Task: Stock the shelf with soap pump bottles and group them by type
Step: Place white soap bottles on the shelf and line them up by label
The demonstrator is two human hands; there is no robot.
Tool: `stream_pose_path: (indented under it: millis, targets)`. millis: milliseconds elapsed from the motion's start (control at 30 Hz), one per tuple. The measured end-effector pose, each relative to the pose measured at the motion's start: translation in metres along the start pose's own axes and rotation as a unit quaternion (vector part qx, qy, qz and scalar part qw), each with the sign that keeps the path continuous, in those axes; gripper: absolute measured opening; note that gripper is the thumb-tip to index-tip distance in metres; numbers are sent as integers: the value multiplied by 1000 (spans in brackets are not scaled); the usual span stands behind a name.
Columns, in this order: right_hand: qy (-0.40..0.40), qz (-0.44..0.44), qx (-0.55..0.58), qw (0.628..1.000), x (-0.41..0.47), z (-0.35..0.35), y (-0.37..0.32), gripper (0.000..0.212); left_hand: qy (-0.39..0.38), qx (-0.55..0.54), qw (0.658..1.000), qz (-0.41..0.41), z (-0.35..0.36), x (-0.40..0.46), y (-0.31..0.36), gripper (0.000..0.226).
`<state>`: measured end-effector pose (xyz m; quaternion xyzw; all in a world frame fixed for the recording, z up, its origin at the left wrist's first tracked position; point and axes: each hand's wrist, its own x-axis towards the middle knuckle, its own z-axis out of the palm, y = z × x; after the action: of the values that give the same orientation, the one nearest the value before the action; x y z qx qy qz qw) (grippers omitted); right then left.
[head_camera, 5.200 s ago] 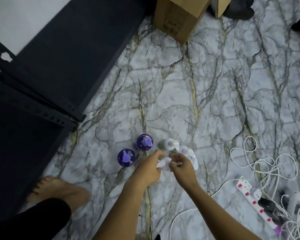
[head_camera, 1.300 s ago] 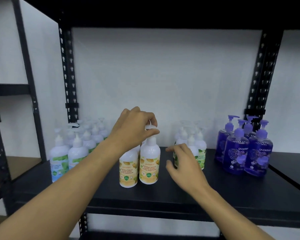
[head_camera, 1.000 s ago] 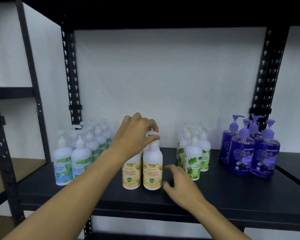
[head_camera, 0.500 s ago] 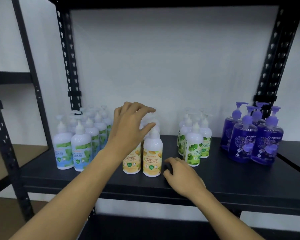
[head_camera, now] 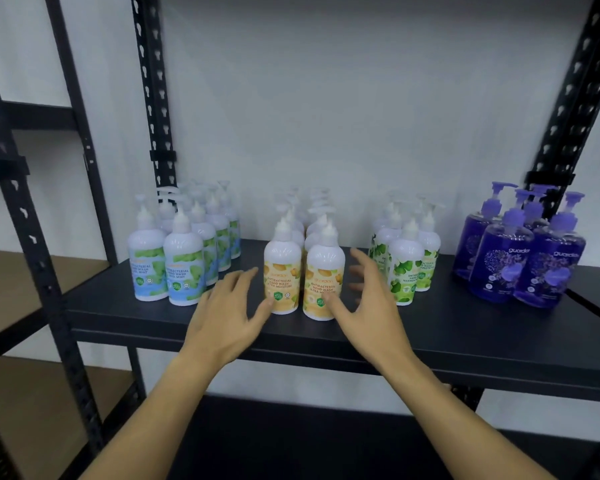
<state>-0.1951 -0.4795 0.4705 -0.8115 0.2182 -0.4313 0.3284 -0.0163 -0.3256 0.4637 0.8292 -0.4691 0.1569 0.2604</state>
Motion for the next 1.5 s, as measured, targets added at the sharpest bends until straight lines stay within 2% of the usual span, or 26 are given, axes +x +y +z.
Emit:
stream_pose_path:
  millis: [100, 233, 300, 400, 867, 1133, 1233, 1300, 1400, 1500]
  targets:
    - [3, -13, 55, 998, 5, 7, -10, 77, -47, 99, 994, 11, 5, -5, -1, 89]
    - [11, -29, 68, 997, 9, 13, -16, 74, -94, 112, 989, -6, 5, -4, -1, 98]
    - [11, -31, 67, 997, 9, 14, -15, 72, -103, 110, 989, -7, 5, -3, -1, 90]
    - [12, -29, 67, 997, 9, 15, -15, 70, -106, 115, 988, -8, 6, -2, 0, 79]
    - [23, -51, 44, 997, 13, 24, -7, 71, -103, 104, 989, -13, 3, -4, 2, 77]
    - [0, -35, 62, 997, 12, 24, -2, 79, -88, 97, 991, -17, 1, -6, 2, 76]
    - [7, -29, 66, 997, 8, 19, -5, 77, -35, 32, 999, -26, -1, -10, 3, 70]
    - [29, -17, 66, 997, 5, 11, -5, 70, 31, -75, 995, -50, -3, -13, 5, 58]
    - [60, -5, 49, 997, 2, -10, 2, 56, 147, -258, 951, -92, -4, -18, 17, 35]
    - [95, -9, 23, 995, -2, -35, 12, 44, 212, -285, 934, -46, -3, -24, 43, 26]
